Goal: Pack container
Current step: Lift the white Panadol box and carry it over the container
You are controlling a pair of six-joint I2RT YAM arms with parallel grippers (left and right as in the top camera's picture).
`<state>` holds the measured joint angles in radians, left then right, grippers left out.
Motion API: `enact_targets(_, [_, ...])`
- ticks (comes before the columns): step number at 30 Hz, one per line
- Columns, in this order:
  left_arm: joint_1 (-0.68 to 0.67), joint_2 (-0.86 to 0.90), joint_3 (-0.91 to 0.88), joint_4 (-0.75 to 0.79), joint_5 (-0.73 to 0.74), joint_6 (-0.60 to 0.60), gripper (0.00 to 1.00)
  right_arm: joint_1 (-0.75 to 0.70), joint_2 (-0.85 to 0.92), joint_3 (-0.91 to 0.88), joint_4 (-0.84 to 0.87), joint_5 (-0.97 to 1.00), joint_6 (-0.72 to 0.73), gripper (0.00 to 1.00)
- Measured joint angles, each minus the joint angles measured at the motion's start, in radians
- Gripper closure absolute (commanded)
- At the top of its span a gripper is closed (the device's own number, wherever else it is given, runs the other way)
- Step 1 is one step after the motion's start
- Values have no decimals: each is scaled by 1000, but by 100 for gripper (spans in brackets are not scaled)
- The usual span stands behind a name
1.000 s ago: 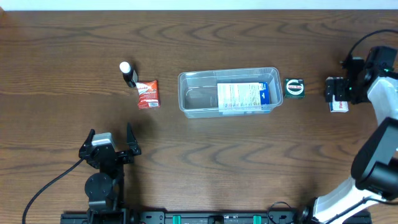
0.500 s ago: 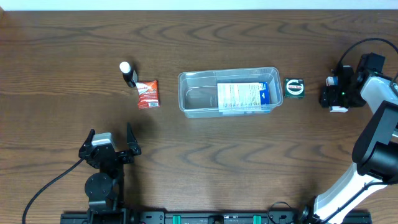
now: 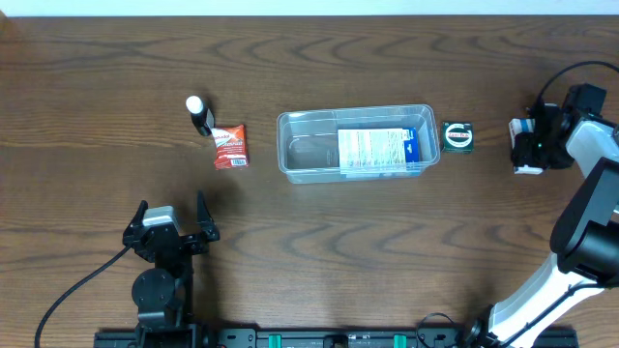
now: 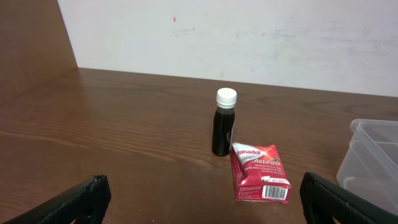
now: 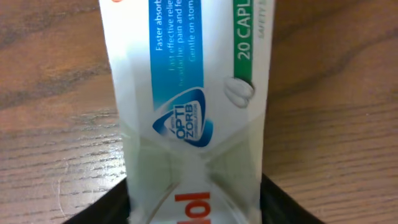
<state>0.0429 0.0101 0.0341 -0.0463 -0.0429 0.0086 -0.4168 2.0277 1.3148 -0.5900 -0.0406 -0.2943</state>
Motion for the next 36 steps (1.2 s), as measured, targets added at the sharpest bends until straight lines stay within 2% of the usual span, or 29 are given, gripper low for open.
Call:
enact_targets(9, [0, 0, 0, 0, 0, 0, 2, 0, -1, 6, -5, 3, 44, 58])
enact_targets(13, [0, 0, 0, 0, 0, 0, 2, 0, -16, 33, -73, -26, 73, 65])
enact_targets(15, [0, 0, 0, 0, 0, 0, 2, 0, -45, 59, -116, -53, 82, 71])
enact_targets(21, [0, 0, 0, 0, 2, 0, 2, 33, -241, 214, -233, -151, 81, 69])
enact_targets(28, [0, 0, 0, 0, 3, 0, 2, 255, -438, 305, -322, -246, -61, 66])
enact_targets(36, [0, 0, 0, 0, 3, 0, 2, 619, -441, 305, -363, -230, -272, 63])
